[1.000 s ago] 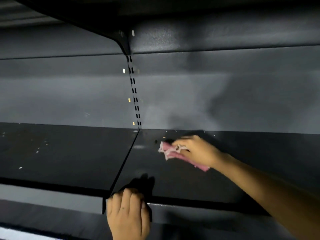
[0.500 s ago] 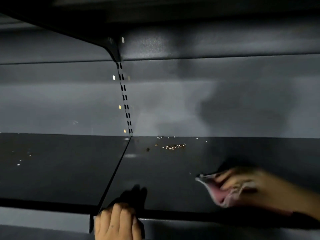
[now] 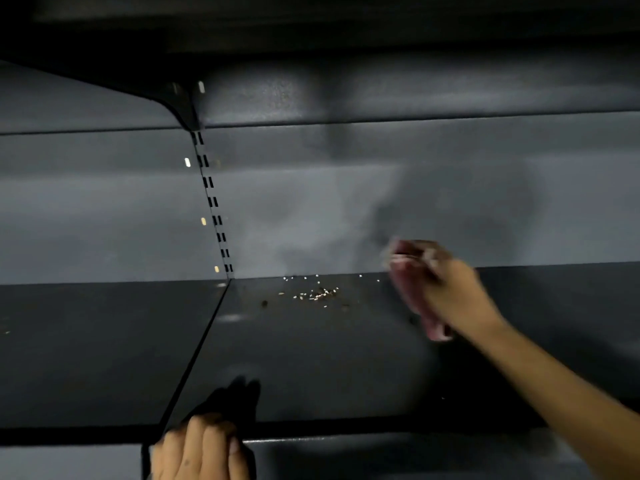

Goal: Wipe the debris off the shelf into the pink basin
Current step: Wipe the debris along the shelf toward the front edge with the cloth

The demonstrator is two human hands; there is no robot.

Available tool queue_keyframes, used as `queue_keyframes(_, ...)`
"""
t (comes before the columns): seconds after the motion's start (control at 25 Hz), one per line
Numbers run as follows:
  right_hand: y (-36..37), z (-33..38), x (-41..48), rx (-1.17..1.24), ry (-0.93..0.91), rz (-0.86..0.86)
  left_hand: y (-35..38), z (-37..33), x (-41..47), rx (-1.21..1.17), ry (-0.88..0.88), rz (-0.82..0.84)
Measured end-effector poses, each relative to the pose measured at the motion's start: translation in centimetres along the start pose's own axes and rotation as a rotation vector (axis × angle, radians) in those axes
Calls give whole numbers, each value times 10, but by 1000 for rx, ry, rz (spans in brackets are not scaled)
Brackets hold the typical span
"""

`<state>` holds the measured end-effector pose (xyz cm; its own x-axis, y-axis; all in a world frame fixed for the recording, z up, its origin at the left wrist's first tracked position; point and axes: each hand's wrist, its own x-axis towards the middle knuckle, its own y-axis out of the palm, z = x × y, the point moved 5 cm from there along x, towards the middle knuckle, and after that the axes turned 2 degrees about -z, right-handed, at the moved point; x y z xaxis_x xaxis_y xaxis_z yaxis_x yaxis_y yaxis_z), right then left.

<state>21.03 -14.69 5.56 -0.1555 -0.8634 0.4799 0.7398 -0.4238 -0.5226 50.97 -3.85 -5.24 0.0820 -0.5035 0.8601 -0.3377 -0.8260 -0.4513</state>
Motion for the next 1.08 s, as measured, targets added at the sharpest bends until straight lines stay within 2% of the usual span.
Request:
queue_keyframes(0.08, -39, -47, -24, -213, 155, 41, -2, -2, 4, 21, 2, -36)
queue_keyframes(0.16, -47, -80, -60, -504, 271, 231, -3, -4, 5, 42, -11, -33)
queue_keyframes(0.24, -23, -84, -77, -560, 198, 333, -4, -4, 4, 70, -45, 27)
queue_keyframes(0.32, 14, -59, -66, -615, 12, 342, -5, -7, 8, 124, -38, 97)
queue_keyframes(0.4, 64, -29, -48, -695, -97, 423, -6, -12, 13, 193, -13, 157)
queue_keyframes(0.48, 111, 3, -29, -682, -123, 456, -6, -15, 20, 221, -10, 214)
queue_keyframes(0.56, 130, 32, -17, -508, -95, 429, -7, -18, 23, 226, -7, 278)
queue_keyframes(0.68, 94, 52, -1, -126, -48, 196, -8, -19, 28, 149, -11, 403)
queue_keyframes(0.76, 42, 54, 1, -64, -152, 68, -5, -19, 33, 74, -10, 493)
queue_keyframes(0.8, 18, 47, -4, -120, -197, 89, -1, -18, 38, 49, -17, 553)
queue_keyframes(0.92, -23, 2, -40, -382, -142, 417, 18, -11, 55, 19, -44, 739)
queue_keyframes(1.0, -27, -20, -70, -413, -127, 561, 27, -7, 62, -41, -66, 762)
queue_keyframes(1.08, -18, -25, -86, -314, -169, 606, 31, -7, 63, -51, -61, 735)
